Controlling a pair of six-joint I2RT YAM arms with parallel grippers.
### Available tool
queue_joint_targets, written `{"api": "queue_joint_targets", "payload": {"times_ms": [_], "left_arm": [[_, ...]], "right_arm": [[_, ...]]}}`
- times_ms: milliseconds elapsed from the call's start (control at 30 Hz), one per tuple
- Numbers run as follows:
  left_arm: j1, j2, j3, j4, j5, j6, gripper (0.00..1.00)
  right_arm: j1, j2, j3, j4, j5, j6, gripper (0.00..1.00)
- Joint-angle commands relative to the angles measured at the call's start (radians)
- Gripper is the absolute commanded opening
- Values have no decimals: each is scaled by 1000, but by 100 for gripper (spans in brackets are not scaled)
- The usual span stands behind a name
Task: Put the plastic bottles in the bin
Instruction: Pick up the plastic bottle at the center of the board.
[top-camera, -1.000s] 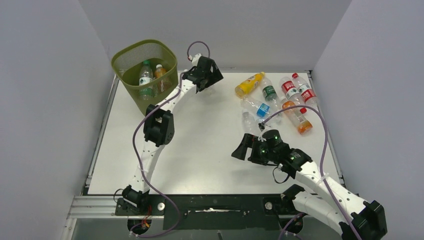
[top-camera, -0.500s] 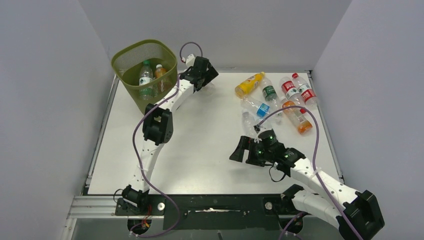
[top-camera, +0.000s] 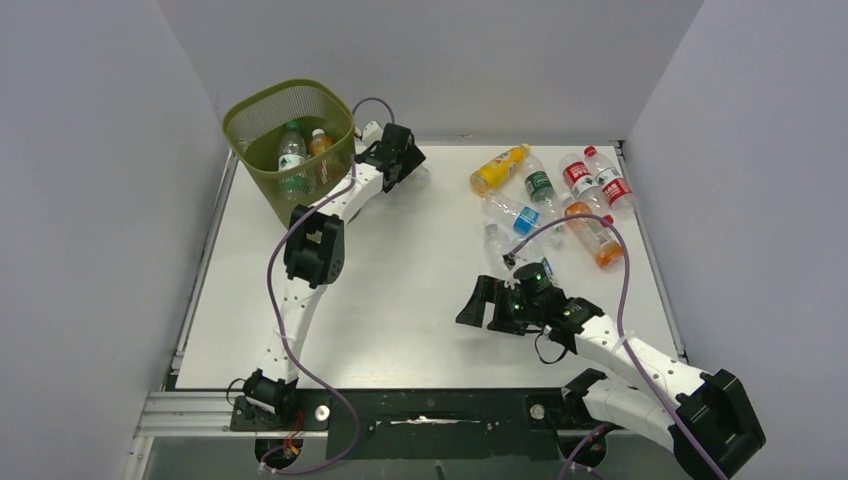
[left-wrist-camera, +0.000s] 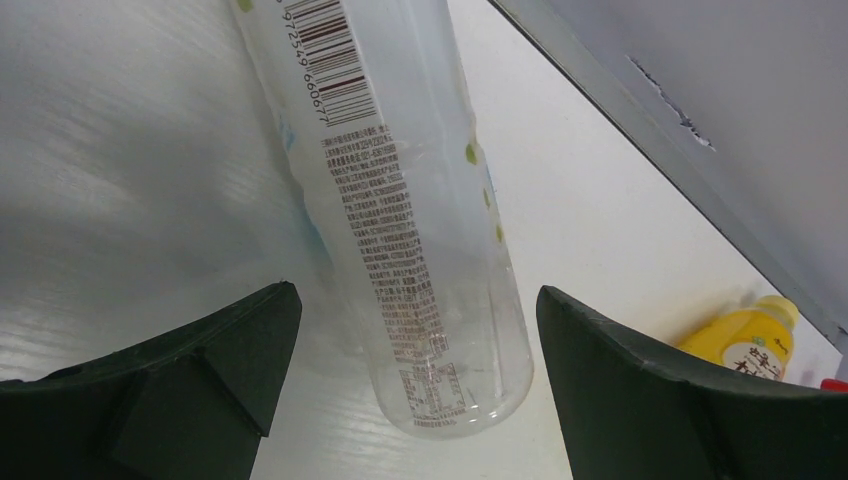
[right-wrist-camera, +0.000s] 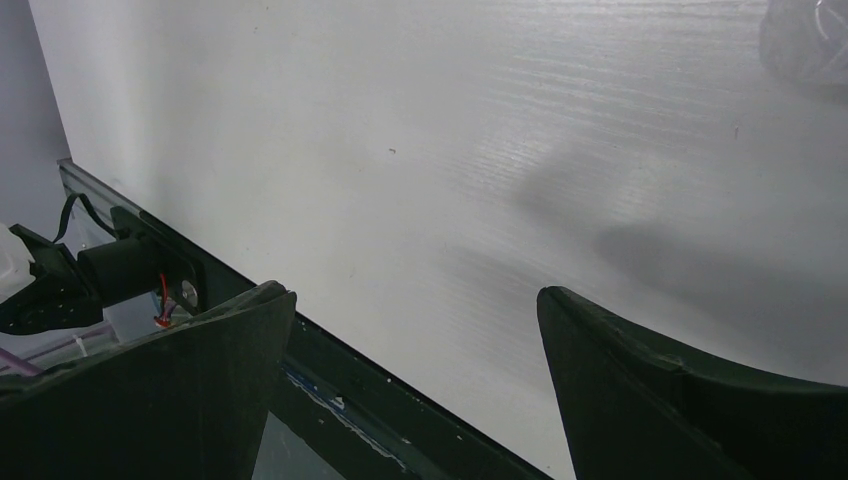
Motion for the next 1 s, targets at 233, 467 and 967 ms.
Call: {"api": "queue_joint_targets", "payload": {"times_ms": [233,467,967], "left_arm": [[8,58,30,5,-18,-5,84],[-2,-3,-71,27,11,47,51],[-134,-365,-460,125,152,307,45]], "right_arm": [[-23,-23,-25,71,-31,-26,98],[-30,-48,-38,65,-32,-21,98],[-24,-141,-6,-31,5,17,98]]}}
